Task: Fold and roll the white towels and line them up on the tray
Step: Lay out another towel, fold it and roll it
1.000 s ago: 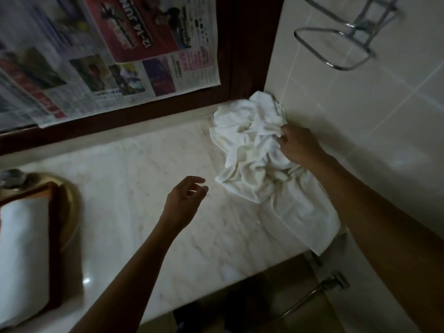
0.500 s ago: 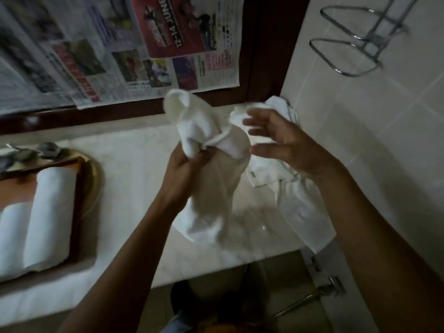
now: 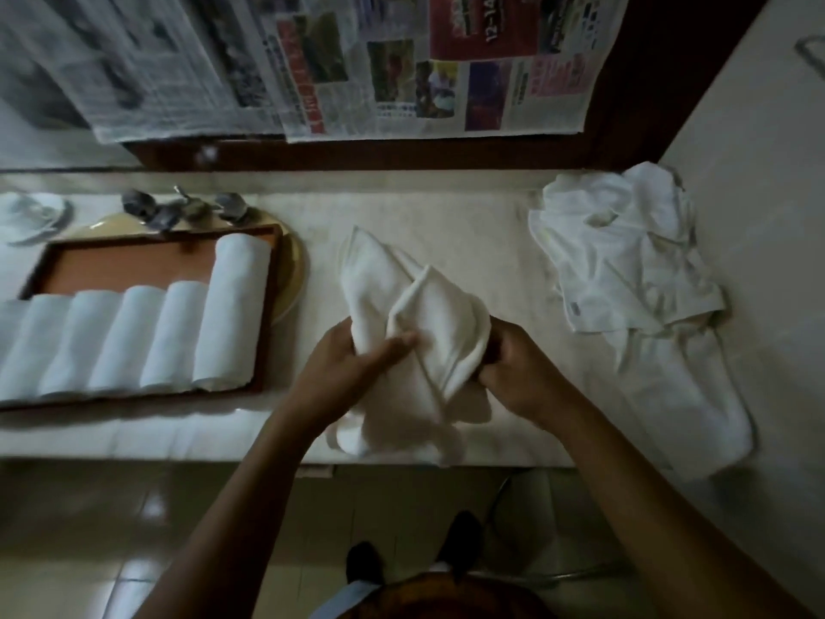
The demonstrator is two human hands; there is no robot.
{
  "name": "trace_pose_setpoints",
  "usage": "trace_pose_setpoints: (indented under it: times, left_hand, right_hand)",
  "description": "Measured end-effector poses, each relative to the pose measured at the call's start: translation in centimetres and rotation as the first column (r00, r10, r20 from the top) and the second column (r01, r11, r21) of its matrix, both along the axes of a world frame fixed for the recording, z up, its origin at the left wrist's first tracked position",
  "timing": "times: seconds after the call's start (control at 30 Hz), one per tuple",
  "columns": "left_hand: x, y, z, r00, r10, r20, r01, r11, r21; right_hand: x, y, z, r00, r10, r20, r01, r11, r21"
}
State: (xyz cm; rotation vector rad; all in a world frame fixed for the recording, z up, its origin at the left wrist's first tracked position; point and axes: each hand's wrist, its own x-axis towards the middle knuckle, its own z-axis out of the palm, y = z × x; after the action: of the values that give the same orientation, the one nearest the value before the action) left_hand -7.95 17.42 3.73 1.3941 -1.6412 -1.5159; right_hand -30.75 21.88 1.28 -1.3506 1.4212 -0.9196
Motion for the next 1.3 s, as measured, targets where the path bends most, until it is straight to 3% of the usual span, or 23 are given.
trace_pose_setpoints:
  times: [0.07, 0.13, 0.2, 0.37, 0.53, 0.67, 0.8, 0.93, 1.0, 1.13, 1.2, 1.3]
  left_hand:
    - [2.7, 0.6, -1.0, 0.988, 0.006, -0.156, 0.006, 0.997, 0.078]
    - [5.7, 0.9, -1.8, 0.928, 0.122, -0.353, -0.057, 0.981, 0.187]
    - [8.6, 1.1, -2.2, 0.893, 0.185, -0.411, -0.086, 0.965, 0.247]
    - [12.8, 1.4, -1.5, 0.983, 0.016, -0.184, -0.021, 1.000, -0.022]
    - [12.7, 1.8, -0.1, 0.987, -0.112, -0.118, 0.089, 0.979, -0.183]
    - [10.5, 3.2, -0.3, 0.971, -0.199, 0.131, 0.232, 0.913, -0.334]
    - [9.4, 3.6, 0.6, 0.968, -0.211, 0.136, 0.246, 0.910, -0.335]
    - [11.0, 2.4, 1.2, 0.961, -0.242, 0.135, 0.275, 0.887, -0.370]
    - [12.2, 2.0, 1.1, 0.948, -0.215, 0.234, 0.300, 0.849, -0.435]
    - [13.0, 1.9, 0.5, 0.905, -0.089, 0.416, 0.346, 0.723, -0.598]
    - [13.0, 2.4, 0.1, 0.922, -0.149, 0.359, 0.338, 0.763, -0.551]
    - [13.0, 2.9, 0.0, 0.978, -0.198, 0.064, 0.208, 0.911, -0.356]
  right_hand:
    - [0.9, 0.5, -0.1, 0.992, 0.001, -0.126, -0.007, 0.999, -0.047]
    - [1.6, 1.1, -0.3, 0.977, -0.007, -0.215, -0.002, 0.999, -0.042]
    - [2.6, 2.3, -0.2, 0.966, 0.001, -0.259, -0.007, 1.000, -0.019]
    - [5.3, 5.7, 0.2, 0.989, -0.013, -0.147, 0.006, 0.999, -0.049]
    - [7.1, 7.9, -1.3, 0.942, -0.078, -0.328, 0.112, 0.990, 0.085]
    - [10.7, 8.7, 1.3, 0.982, -0.087, -0.170, 0.100, 0.993, 0.069]
    - [14.9, 8.3, 2.6, 0.962, -0.079, -0.260, 0.096, 0.994, 0.053]
    - [16.6, 6.9, 2.0, 0.933, -0.169, -0.316, 0.156, 0.986, -0.066]
    - [16.6, 6.4, 2.0, 0.944, -0.189, -0.272, 0.176, 0.982, -0.071]
    - [17.5, 6.0, 2.7, 0.980, -0.198, -0.014, 0.198, 0.980, 0.002]
    - [17.9, 6.0, 2.9, 0.982, -0.189, -0.002, 0.189, 0.982, -0.019]
    - [17.7, 5.6, 3.0, 0.976, -0.212, -0.056, 0.209, 0.976, -0.056]
